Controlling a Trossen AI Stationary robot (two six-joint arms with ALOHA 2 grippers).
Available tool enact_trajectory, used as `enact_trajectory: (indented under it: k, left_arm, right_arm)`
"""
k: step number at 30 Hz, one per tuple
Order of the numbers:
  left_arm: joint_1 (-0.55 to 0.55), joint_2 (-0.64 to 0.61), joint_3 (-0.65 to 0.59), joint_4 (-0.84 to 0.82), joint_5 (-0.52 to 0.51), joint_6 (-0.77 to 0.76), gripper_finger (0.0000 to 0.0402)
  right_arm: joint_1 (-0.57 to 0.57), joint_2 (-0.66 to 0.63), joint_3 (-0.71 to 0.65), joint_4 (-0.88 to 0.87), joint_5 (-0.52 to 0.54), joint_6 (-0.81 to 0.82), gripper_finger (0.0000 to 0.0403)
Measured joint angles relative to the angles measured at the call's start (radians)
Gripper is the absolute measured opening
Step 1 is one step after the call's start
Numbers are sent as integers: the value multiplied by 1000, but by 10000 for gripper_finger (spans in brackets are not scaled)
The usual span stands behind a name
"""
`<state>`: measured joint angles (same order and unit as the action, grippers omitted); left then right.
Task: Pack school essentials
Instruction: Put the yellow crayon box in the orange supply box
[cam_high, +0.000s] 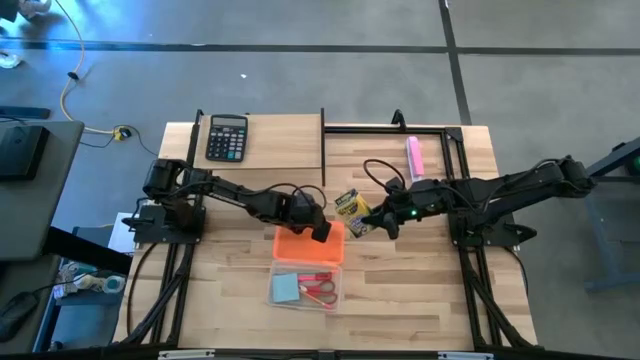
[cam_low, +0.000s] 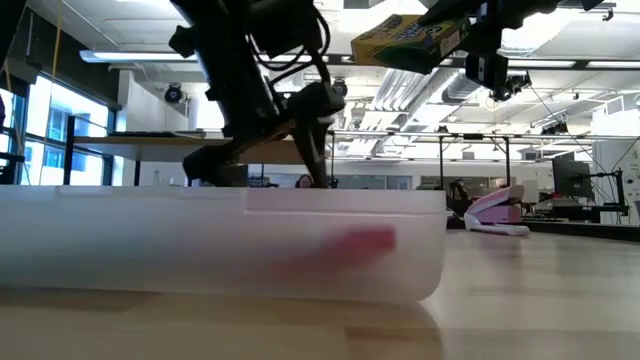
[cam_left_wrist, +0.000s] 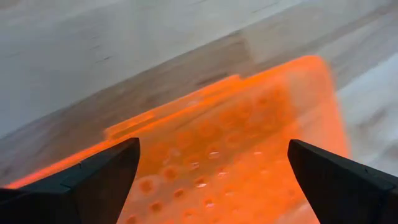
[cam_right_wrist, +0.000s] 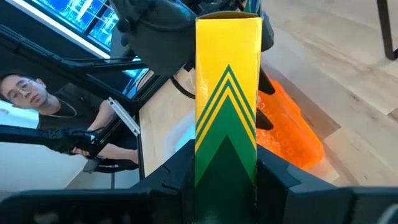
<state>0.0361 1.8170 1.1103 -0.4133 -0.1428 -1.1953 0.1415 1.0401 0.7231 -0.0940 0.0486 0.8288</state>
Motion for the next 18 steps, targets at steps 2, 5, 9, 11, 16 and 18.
enact_trajectory:
  k: [2,5,9,11,16,18]
  left_arm:
    - [-1,-6,2,7,1,6,399]
    - [-1,-21,2,3,3,6,399]
    - [-1,-37,-1,-31,2,19,399]
    - [-1,-43,3,-21,-5,21,399]
    - [3,-85,3,-40,-30,33,399]
    - [8,-105,-1,-62,-45,54,399]
  right_arm:
    - [7,-4,0,-1,0,-1,105]
    - [22,-12,0,1,-1,-15,105]
    - [42,-22,11,-24,-1,-27,105]
    - [54,-22,29,-51,-1,-48,105]
    - [88,-22,73,-104,-1,-108,105]
    - [100,-22,83,-104,-1,-123,105]
